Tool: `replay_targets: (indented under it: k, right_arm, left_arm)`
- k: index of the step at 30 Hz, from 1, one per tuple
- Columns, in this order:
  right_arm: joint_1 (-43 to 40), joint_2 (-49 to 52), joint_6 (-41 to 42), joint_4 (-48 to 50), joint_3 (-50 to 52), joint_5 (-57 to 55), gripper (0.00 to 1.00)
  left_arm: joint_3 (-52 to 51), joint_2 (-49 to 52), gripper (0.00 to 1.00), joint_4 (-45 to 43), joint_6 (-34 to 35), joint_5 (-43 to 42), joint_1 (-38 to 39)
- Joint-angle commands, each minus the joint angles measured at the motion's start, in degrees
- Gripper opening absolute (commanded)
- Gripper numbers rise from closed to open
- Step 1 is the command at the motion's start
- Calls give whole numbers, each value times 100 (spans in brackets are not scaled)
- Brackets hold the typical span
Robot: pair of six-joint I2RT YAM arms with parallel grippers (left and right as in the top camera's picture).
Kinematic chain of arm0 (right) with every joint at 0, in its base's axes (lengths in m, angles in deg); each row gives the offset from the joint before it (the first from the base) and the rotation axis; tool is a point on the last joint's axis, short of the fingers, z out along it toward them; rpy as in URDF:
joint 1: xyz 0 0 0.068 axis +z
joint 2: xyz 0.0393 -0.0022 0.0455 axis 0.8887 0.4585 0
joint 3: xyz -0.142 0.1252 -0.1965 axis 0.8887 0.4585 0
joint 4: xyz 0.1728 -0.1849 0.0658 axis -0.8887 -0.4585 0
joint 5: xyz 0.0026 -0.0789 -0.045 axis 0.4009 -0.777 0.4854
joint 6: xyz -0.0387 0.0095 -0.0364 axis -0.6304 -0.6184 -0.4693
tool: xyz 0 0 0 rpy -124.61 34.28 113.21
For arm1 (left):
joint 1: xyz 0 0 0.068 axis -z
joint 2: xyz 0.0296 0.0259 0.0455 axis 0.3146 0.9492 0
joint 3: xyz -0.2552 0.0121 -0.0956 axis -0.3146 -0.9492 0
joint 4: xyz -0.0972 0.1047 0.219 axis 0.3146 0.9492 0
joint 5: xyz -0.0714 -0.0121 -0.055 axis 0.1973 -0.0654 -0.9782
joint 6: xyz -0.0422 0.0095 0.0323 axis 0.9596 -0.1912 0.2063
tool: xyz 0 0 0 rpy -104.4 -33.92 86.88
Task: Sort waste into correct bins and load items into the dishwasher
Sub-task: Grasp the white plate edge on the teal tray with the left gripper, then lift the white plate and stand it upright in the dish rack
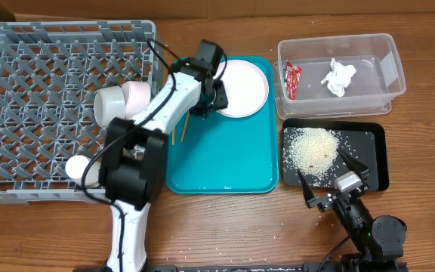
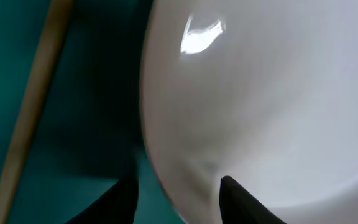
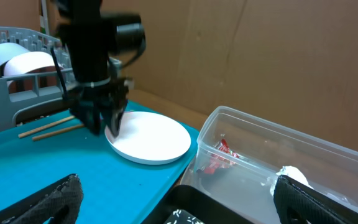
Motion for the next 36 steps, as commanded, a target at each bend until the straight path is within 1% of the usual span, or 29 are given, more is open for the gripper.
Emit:
replay_targets:
  k: [1,2,3,4,7,10,12,14,17,21,24,26,28,30,36]
  right_arm:
    - [24,-46,20,37,59,4,100]
    - [24,-46,20,37,59,4,100]
    - [24,-46,20,37,59,4,100]
    - [24,-46,20,37,59,4,100]
    - [24,-46,20,37,59,4,100]
    - [24,-46,20,37,59,4,100]
    - [24,-46,17,37,59,4,100]
    - [24,-46,20,37,59,4,100]
    - [24,-46,20,37,59,4,100]
    - [24,-46,20,37,59,4,100]
    - [24,-46,20,37,59,4,100]
    - [24,-46,20,37,59,4,100]
    - [24,-46,20,37,59,4,100]
    - [24,-46,20,37,59,4,100]
    - [24,-46,20,37,59,4,100]
  left_arm:
    - [-13,254,36,-28,424,-181,-11]
    - [-13,299,29,-15,415,-238,-11]
    - [-13,330,12,42,411,-282,-11]
    - [-11,326,4,116,350,-334,-11]
    - [-4,146,4,289,11,-326,-28]
    - [26,-369,4,645,-289,-4,-105]
    - [101,-837,4,931,-461,452,-168]
    - [181,-1366,4,1239,-691,1084,-238]
    - [210,-2225,4,1696,-1088,2514,-304]
    - [208,-3084,4,2247,-1740,4872,-304]
    - [208,-3375,4,2498,-2238,6660,-365]
    - [208,-3418,4,2455,-2559,7482,-501]
    - [208,-3373,4,2288,-3088,7877,-723]
    - [203,-3292,4,2114,-3541,7879,-964]
    - [105,-2946,4,1873,-3261,7820,-1685]
